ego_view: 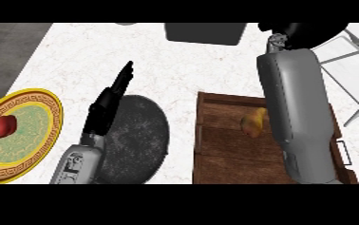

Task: Pick the can from the tray and place it in the tiered shelf

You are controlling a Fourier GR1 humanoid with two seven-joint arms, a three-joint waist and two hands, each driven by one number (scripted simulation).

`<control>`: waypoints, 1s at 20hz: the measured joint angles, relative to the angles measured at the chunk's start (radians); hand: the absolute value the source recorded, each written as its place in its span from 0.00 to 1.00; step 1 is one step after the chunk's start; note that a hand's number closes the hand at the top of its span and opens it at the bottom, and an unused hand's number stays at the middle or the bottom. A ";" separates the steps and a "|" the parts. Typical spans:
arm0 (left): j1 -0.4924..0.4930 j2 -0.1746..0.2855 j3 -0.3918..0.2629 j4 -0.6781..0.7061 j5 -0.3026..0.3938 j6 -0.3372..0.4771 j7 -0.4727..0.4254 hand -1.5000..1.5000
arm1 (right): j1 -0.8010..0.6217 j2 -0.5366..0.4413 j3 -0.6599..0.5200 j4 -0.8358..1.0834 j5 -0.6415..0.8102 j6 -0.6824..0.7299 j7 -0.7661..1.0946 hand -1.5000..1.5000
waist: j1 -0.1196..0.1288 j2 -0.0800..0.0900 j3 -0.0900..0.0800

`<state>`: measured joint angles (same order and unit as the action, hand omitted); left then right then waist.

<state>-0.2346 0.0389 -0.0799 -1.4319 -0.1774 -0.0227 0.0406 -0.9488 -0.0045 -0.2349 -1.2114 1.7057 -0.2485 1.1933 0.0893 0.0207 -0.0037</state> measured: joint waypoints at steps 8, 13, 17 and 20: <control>0.007 0.011 0.022 0.014 0.005 0.004 -0.011 0.50 | -0.204 -0.031 -0.104 0.157 0.234 0.022 0.031 1.00 | -0.028 -0.005 0.001; 0.013 0.022 0.038 0.010 0.016 -0.003 -0.021 0.50 | -0.289 -0.075 -0.181 0.239 0.307 0.016 0.020 1.00 | -0.036 -0.006 0.002; 0.024 0.015 0.033 0.000 0.017 0.000 -0.013 0.50 | -0.334 -0.113 -0.229 0.282 0.359 0.017 0.012 1.00 | -0.043 -0.008 0.002; 0.035 0.016 0.032 -0.006 0.013 0.002 -0.015 0.50 | -0.358 -0.150 -0.263 0.317 0.389 0.014 0.001 1.00 | -0.047 -0.008 0.003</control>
<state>-0.1991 0.0551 -0.0479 -1.4379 -0.1640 -0.0206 0.0259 -1.3072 -0.1540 -0.4975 -0.8943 2.0952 -0.2343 1.1942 0.0423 0.0124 -0.0011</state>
